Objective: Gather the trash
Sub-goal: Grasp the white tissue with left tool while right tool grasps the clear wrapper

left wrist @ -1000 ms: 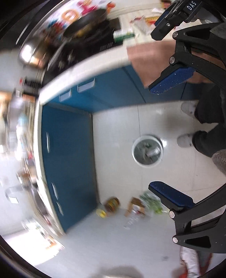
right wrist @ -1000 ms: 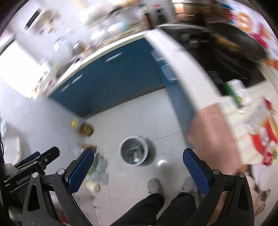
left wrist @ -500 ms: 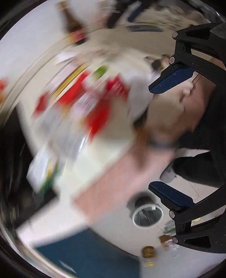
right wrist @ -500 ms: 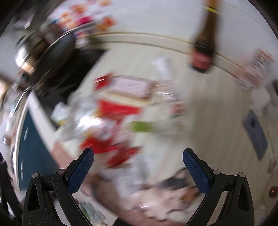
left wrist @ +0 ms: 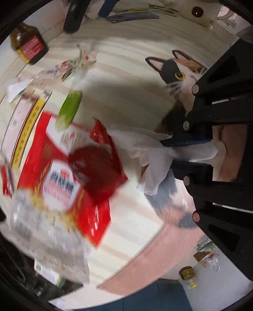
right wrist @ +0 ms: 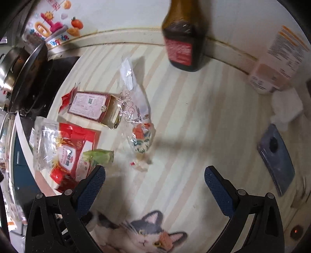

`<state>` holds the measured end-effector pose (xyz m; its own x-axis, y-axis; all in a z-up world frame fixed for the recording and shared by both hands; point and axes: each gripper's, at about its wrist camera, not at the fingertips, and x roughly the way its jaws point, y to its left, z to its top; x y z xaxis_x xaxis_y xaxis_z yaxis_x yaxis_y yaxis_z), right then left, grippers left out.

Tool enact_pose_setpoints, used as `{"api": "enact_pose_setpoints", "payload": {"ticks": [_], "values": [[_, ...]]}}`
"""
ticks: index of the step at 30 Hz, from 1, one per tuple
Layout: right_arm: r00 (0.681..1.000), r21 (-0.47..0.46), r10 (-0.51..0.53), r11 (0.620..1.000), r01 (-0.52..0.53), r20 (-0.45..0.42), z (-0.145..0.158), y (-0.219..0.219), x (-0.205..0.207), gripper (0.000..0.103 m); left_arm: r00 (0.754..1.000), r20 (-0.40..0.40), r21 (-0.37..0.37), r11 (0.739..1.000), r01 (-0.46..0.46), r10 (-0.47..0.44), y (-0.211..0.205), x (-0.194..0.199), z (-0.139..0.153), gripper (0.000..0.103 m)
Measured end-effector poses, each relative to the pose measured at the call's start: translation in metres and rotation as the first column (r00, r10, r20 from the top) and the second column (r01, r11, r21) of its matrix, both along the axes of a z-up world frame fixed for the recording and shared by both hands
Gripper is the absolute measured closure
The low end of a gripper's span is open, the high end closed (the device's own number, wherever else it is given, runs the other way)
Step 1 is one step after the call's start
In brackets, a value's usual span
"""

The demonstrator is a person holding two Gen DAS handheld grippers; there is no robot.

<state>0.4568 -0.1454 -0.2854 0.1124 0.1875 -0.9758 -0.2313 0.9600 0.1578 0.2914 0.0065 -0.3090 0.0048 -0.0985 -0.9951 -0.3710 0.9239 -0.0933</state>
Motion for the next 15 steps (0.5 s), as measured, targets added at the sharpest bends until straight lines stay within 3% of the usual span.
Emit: {"api": "enact_pose_setpoints", "payload": {"ticks": [3, 6, 7, 9, 10, 11, 12, 13, 15], "values": [[0.999, -0.004, 0.046, 0.999, -0.046, 0.013, -0.018, 0.022, 0.010, 0.000, 0.999, -0.021, 0.039, 0.998, -0.049, 0.050, 0.017, -0.014, 0.006, 0.094], [0.993, -0.086, 0.120, 0.989, -0.118, 0.021, -0.041, 0.051, 0.013, 0.002, 0.993, -0.016, 0.097, 0.989, -0.111, 0.113, 0.033, -0.027, 0.009, 0.094], [0.990, -0.125, 0.143, 0.982, -0.140, 0.018, -0.048, 0.058, 0.013, 0.010, 0.992, -0.015, 0.108, 0.986, -0.125, 0.127, 0.037, -0.030, 0.009, 0.094], [0.986, -0.176, 0.166, 0.971, -0.164, -0.002, -0.063, 0.070, 0.008, 0.038, 0.987, -0.014, 0.119, 0.980, -0.160, 0.163, 0.048, -0.039, 0.009, 0.094], [0.985, -0.190, 0.171, 0.968, -0.164, 0.020, -0.064, 0.074, 0.004, 0.043, 0.985, -0.012, 0.122, 0.978, -0.171, 0.174, 0.050, -0.043, 0.011, 0.094], [0.984, -0.179, 0.176, 0.969, -0.167, 0.035, -0.063, 0.076, 0.001, 0.059, 0.983, -0.006, 0.126, 0.976, -0.180, 0.182, 0.051, -0.044, 0.012, 0.094], [0.984, -0.181, 0.175, 0.970, -0.164, 0.044, -0.062, 0.077, -0.002, 0.082, 0.982, 0.003, 0.131, 0.974, -0.185, 0.186, 0.051, -0.046, 0.013, 0.094], [0.985, -0.183, 0.167, 0.971, -0.156, 0.045, -0.061, 0.077, -0.004, 0.096, 0.982, 0.013, 0.134, 0.973, -0.188, 0.188, 0.049, -0.047, 0.015, 0.094], [0.989, -0.153, 0.139, 0.979, -0.132, 0.040, -0.057, 0.073, -0.011, 0.099, 0.982, 0.031, 0.132, 0.973, -0.190, 0.187, 0.057, -0.050, 0.021, 0.094]]}}
